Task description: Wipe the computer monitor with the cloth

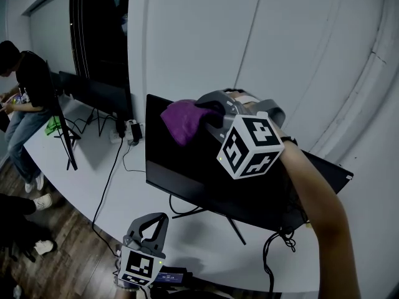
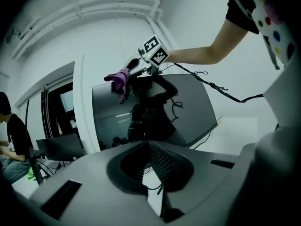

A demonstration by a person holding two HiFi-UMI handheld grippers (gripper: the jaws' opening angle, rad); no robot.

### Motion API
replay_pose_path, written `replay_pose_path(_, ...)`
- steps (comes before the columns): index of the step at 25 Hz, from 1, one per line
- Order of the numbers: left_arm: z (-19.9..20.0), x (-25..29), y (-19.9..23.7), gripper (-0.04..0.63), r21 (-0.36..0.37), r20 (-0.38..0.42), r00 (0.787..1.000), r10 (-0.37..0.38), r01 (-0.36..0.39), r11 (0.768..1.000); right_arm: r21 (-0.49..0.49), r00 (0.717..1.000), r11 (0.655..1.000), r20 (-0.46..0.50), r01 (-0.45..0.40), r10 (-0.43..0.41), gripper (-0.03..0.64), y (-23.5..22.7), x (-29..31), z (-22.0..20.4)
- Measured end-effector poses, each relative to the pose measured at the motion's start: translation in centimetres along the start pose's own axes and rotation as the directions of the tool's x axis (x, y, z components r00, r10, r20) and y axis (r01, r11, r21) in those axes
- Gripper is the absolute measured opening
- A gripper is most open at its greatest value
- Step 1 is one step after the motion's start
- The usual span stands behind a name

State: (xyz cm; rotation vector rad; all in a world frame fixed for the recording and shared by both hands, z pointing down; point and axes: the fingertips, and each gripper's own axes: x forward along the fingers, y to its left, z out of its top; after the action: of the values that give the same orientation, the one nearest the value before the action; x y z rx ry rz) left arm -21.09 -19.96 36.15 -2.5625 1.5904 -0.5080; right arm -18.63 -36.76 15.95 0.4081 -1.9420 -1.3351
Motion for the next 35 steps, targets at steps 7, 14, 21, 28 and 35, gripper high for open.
replay_pose_path(7,1.1,1.4,-2.7,0.006,0.014,0.008,0.999,-0.037,0.037,0.999,-0.024,1.000,1.000,-0.025,0.014,-0.015,0.072,1.1,-3.5,-2.3)
replay_pose_path(14,2.6,2.9,-5.9,0.006,0.033,0.025,0.996,-0.087,0.086,0.996,-0.036,0.998,0.999,-0.054,0.018,-0.020,0.072,2.4,-7.4,-4.8)
replay_pose_path(21,4.0,4.4,-9.3,0.006,0.058,0.037,0.990,-0.136,0.134,0.989,-0.029,0.996,0.999,-0.078,0.033,-0.035,0.072,3.6,-11.4,-7.4)
replay_pose_path(28,5.2,5.4,-12.4,0.006,0.069,0.045,0.986,-0.158,0.155,0.985,-0.036,0.993,0.998,-0.105,0.042,-0.045,0.072,5.0,-15.7,-10.0)
replay_pose_path(35,5.9,6.4,-15.8,0.006,0.074,0.056,0.981,-0.184,0.180,0.981,-0.023,0.991,0.999,-0.124,0.048,-0.050,0.072,6.7,-19.7,-12.5)
